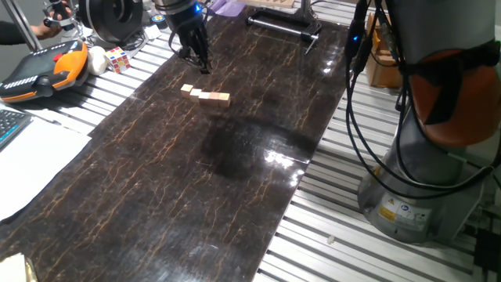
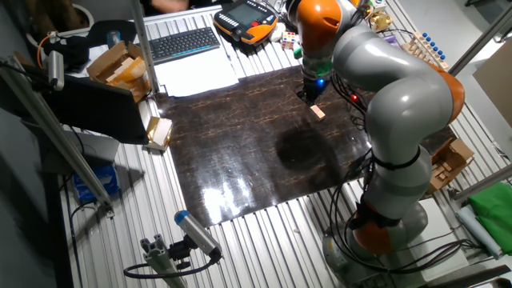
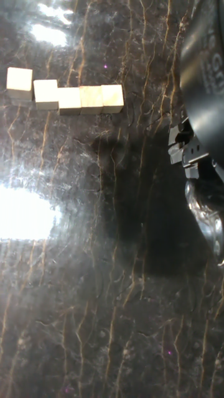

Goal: Stack the blocks in a vertical line of five

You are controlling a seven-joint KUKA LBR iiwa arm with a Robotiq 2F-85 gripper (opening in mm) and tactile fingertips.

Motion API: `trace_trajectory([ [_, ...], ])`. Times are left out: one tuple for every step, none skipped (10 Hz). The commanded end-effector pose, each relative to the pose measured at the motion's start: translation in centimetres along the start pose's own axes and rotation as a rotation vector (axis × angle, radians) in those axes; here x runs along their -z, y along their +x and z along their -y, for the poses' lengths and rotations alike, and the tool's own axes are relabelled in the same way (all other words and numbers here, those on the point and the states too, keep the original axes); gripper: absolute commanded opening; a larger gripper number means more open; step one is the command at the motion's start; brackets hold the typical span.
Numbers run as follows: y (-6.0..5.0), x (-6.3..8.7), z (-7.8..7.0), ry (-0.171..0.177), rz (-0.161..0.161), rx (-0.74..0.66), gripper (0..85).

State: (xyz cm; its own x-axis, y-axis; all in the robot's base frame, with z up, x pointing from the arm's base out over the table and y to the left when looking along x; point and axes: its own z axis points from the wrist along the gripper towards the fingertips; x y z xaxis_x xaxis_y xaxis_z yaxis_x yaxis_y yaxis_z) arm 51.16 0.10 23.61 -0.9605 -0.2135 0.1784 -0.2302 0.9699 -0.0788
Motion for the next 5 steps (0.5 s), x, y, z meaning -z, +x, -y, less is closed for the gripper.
trace_trajectory([
  [0.0,0.01,0.0,0.0,0.001,0.0,2.0],
  [0.0,0.01,0.0,0.0,0.0,0.006,2.0],
  [0.0,0.01,0.0,0.0,0.0,0.006,2.0],
  [0.0,0.01,0.0,0.0,0.0,0.006,2.0],
  [0.0,0.01,0.0,-0.035,0.027,0.024,2.0],
])
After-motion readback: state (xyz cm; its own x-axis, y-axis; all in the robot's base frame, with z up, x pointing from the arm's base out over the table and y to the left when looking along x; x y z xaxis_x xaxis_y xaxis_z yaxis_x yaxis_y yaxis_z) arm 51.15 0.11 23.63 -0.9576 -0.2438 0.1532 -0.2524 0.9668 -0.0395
